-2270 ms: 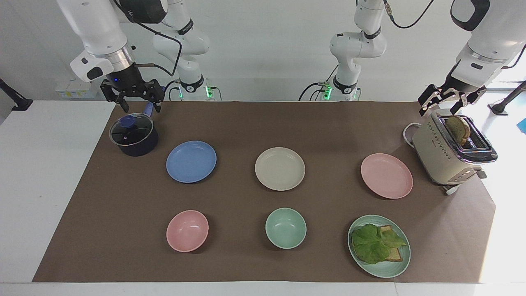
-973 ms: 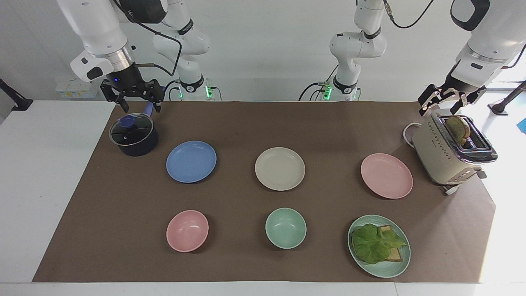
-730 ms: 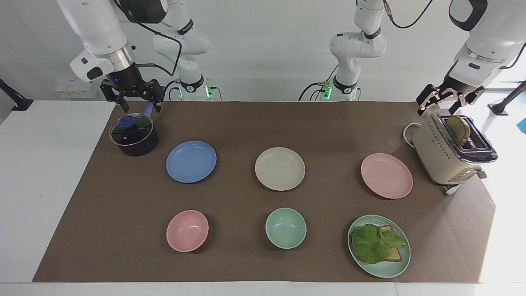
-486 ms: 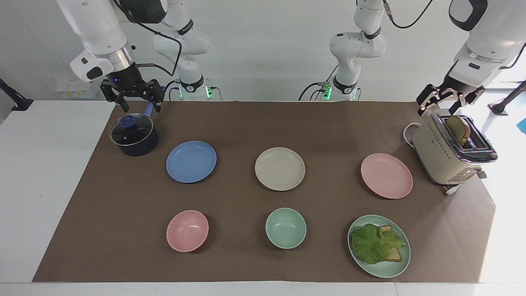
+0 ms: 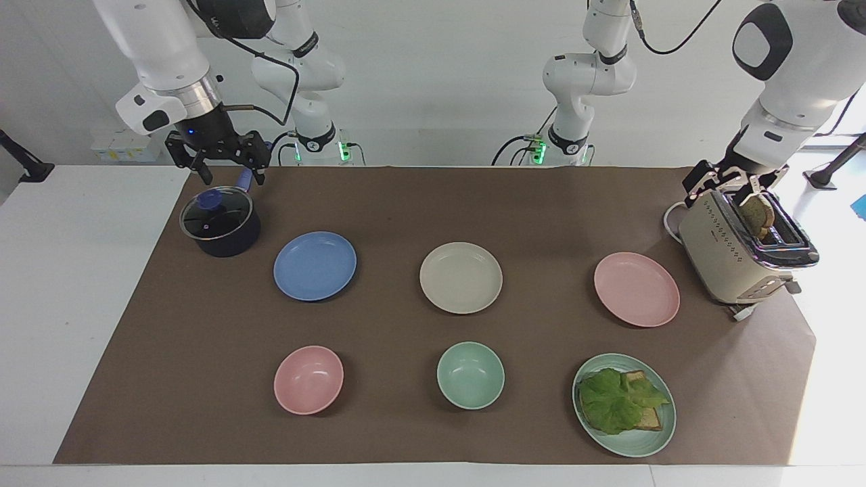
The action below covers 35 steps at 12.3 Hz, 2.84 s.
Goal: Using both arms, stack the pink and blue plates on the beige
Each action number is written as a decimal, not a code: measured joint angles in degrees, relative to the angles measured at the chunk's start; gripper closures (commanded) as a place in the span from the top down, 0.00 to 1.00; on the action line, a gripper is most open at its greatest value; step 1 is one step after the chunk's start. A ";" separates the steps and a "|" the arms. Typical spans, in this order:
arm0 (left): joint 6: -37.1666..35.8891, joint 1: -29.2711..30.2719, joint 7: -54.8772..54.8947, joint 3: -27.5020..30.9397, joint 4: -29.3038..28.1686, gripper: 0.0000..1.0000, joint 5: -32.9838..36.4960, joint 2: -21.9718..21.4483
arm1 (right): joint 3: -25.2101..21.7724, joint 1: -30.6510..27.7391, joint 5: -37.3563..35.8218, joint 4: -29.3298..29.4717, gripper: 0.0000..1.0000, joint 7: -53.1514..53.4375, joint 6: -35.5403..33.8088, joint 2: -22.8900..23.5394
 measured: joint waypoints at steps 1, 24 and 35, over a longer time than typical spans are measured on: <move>2.16 0.30 -0.06 0.03 -2.29 1.00 0.00 0.12 | 0.00 0.00 0.00 0.00 1.00 0.00 0.00 0.00; 30.60 5.13 -5.00 -0.52 -23.94 0.45 0.00 11.16 | -0.06 -0.03 0.00 -0.14 1.00 0.00 0.00 0.00; 8.04 4.77 -4.36 -1.35 -10.92 0.00 -0.34 9.95 | -0.15 -0.64 0.00 -0.18 1.00 0.00 0.00 0.00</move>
